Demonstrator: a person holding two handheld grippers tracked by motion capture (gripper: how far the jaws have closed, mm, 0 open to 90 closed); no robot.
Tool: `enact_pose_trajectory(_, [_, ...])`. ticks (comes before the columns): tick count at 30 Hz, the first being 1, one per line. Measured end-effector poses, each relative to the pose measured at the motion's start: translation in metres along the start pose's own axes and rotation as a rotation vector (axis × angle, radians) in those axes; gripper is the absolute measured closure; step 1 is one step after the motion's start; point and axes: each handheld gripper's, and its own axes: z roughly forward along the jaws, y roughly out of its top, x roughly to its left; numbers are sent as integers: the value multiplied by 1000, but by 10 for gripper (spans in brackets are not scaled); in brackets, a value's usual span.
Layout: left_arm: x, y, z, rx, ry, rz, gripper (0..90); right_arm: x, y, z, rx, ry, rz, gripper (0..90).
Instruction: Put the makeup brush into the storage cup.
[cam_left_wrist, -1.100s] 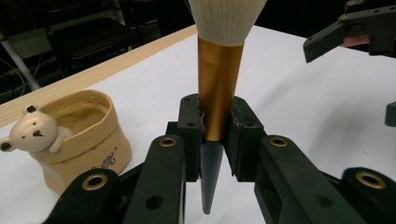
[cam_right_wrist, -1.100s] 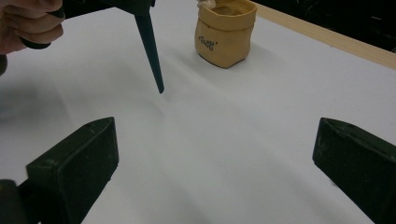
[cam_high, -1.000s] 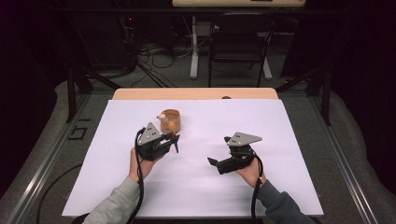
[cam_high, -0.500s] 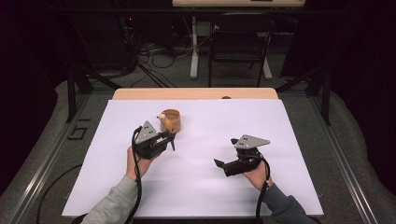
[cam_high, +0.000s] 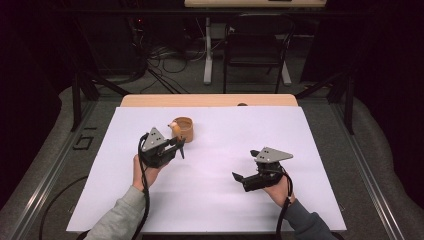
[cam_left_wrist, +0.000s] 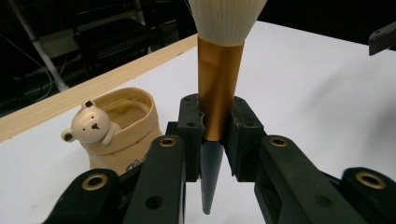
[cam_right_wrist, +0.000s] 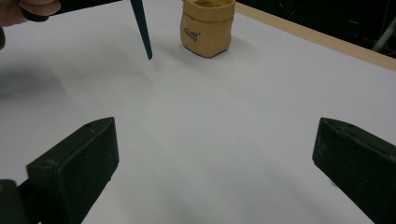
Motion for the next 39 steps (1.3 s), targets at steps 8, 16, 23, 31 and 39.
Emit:
enact_pose_trajectory(8, [4, 3, -1, -2, 6, 8, 781, 0, -1, -1, -1, -8, -2, 1])
enact_pose_trajectory(16, [7, 6, -2, -5, 0, 4, 781, 1, -2, -3, -7, -10, -7, 1])
enact_pose_trajectory(23, [8, 11, -3, -2, -19, 6, 781, 2, -3, -4, -11, -12, -15, 1])
enact_pose_trajectory(31, [9, 19, -1, -2, -33, 0, 781, 1, -3, -4, -9, -17, -16, 1])
enact_pose_trajectory(39, [10, 29, 1, -6, -37, 14, 781, 0, -3, -3, -5, -25, -12, 2])
